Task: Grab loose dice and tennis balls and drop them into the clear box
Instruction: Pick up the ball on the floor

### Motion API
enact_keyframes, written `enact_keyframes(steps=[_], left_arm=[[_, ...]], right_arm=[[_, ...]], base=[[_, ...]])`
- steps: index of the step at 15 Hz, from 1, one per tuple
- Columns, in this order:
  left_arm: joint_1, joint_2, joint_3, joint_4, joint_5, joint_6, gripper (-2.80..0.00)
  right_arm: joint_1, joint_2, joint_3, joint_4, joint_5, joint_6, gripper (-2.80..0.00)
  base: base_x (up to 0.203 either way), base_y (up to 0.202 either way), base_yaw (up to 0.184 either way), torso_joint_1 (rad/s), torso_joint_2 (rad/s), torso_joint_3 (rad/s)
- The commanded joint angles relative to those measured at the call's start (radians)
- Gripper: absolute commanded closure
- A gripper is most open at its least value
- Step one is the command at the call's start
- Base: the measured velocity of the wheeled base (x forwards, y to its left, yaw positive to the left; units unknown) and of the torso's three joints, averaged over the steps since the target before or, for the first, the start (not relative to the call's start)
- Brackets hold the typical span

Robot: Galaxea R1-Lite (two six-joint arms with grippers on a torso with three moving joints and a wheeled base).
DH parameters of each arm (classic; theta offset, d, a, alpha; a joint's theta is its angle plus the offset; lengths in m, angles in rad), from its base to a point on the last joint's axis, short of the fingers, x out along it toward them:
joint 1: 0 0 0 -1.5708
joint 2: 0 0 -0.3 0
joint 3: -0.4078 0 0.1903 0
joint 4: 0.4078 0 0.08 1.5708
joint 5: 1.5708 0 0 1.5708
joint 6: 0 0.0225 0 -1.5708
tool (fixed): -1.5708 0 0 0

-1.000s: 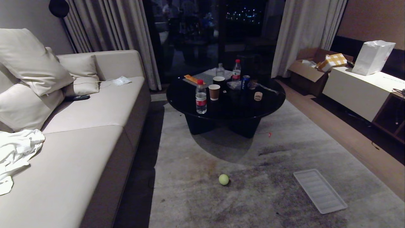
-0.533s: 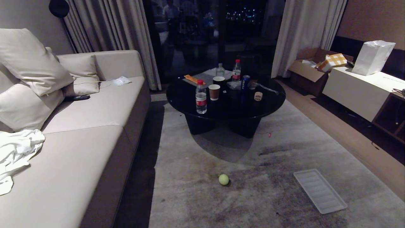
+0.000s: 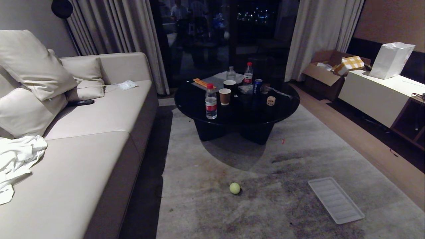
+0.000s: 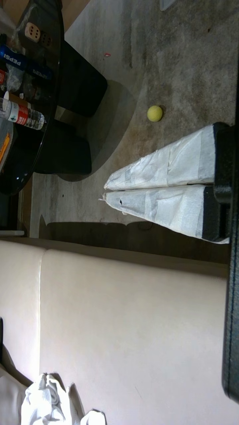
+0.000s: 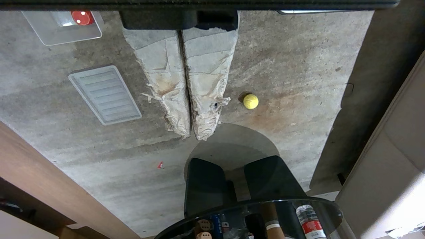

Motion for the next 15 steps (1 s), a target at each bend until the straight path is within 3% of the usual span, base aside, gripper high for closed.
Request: enact_keyframes(steps=[1, 15], left_arm=[[0.0, 0.002, 0.002, 0.0, 0.001, 0.0, 0.0], [0.0, 0.002, 0.002, 0.0, -0.002, 0.004, 0.0]], right_arm=[[0.001, 0.001, 0.0, 0.0, 0.0, 0.001, 0.0], [0.001, 0.001, 0.0, 0.0, 0.0, 0.001, 0.0]], base=[[0.0, 0.0, 0.0, 0.0, 0.0, 0.0], [0.0, 0.0, 0.0, 0.0, 0.0, 0.0]])
